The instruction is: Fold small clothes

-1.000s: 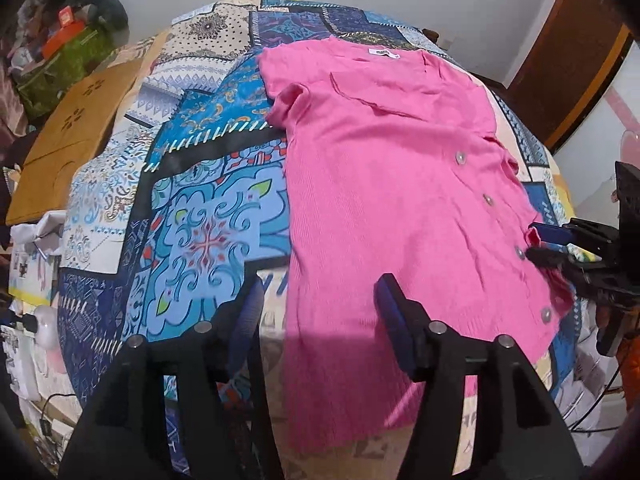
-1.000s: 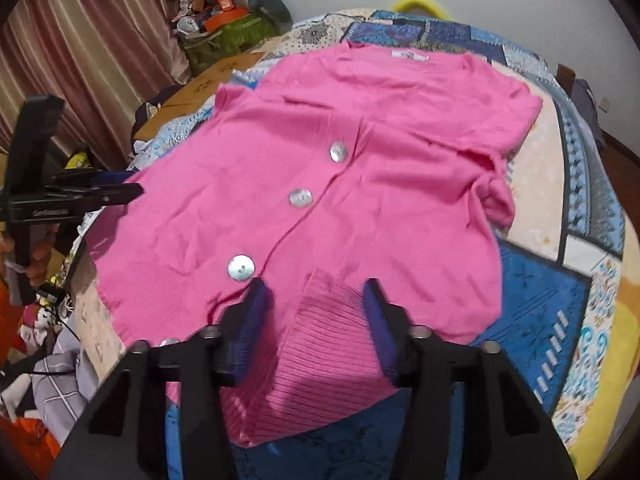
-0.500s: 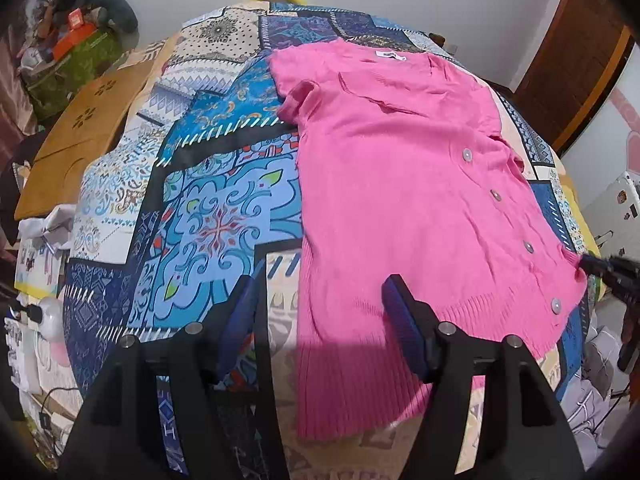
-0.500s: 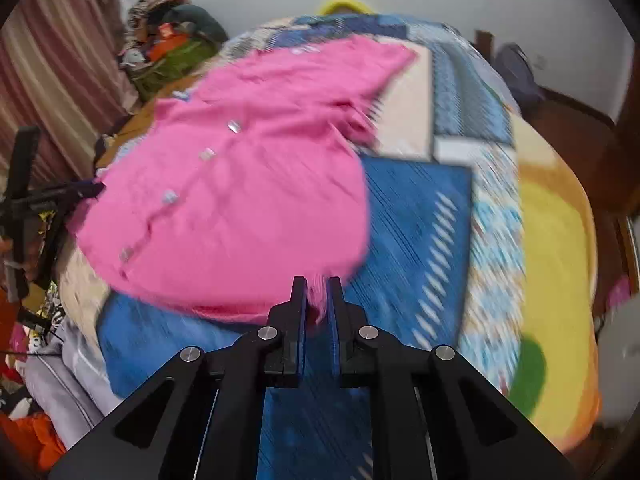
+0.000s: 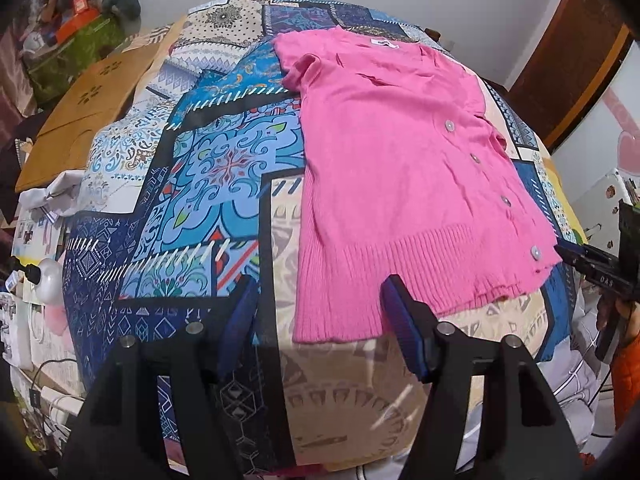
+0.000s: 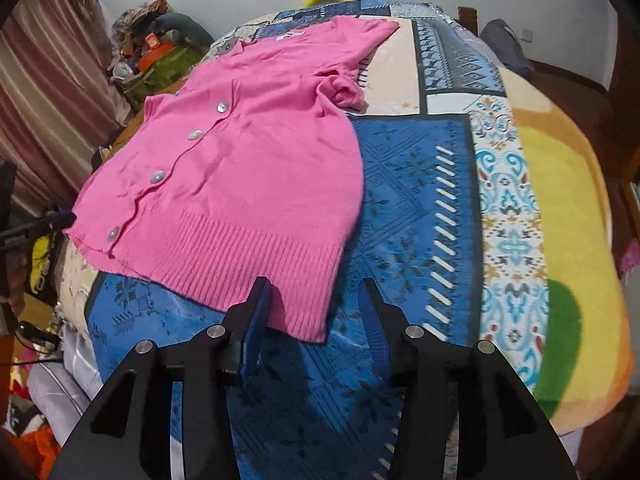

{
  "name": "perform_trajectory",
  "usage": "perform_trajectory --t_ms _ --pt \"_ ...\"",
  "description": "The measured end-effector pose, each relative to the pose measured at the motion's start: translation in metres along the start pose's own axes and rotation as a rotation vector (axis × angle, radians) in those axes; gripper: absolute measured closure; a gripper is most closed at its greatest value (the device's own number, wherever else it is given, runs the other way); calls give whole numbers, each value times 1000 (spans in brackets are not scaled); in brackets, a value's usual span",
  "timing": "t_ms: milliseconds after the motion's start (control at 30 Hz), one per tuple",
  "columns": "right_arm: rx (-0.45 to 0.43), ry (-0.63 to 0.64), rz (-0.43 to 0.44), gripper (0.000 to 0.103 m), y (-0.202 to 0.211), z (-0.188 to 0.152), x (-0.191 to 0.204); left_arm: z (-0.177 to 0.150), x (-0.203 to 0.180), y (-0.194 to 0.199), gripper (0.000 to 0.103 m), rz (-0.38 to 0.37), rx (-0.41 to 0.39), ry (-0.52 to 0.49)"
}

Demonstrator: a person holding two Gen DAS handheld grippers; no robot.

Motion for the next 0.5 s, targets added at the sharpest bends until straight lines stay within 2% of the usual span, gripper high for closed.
perform_trajectory --t_ms 67,133,167,233,367,500 --pt "2 -21 38 75 -1 1 1 -2 -2 2 60 -22 -7 -3" --pt "6 -24 64 83 -2 0 5 -2 -8 5 92 -46 -7 -12" --pt "10 -14 68 88 -2 0 7 -1 -11 6 96 -61 -3 -18" --pt "14 4 76 96 -3 2 12 1 -15 8 97 -62 -8 -24" --pt "-8 48 73 97 2 10 23 12 -20 25 98 -75 -59 -32" --pt "-82 103 67 97 25 36 35 40 -17 57 98 -92 -145 -19"
Point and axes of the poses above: each gripper's, at about its wrist camera, not at the fingertips, and y roughly against the way its jaws point, x to its left, z to its top, the point moved 5 cm from there along -y, roughly the way its jaws point, and after that the axes turned 13 degrees about z, right-handed, at the moved point
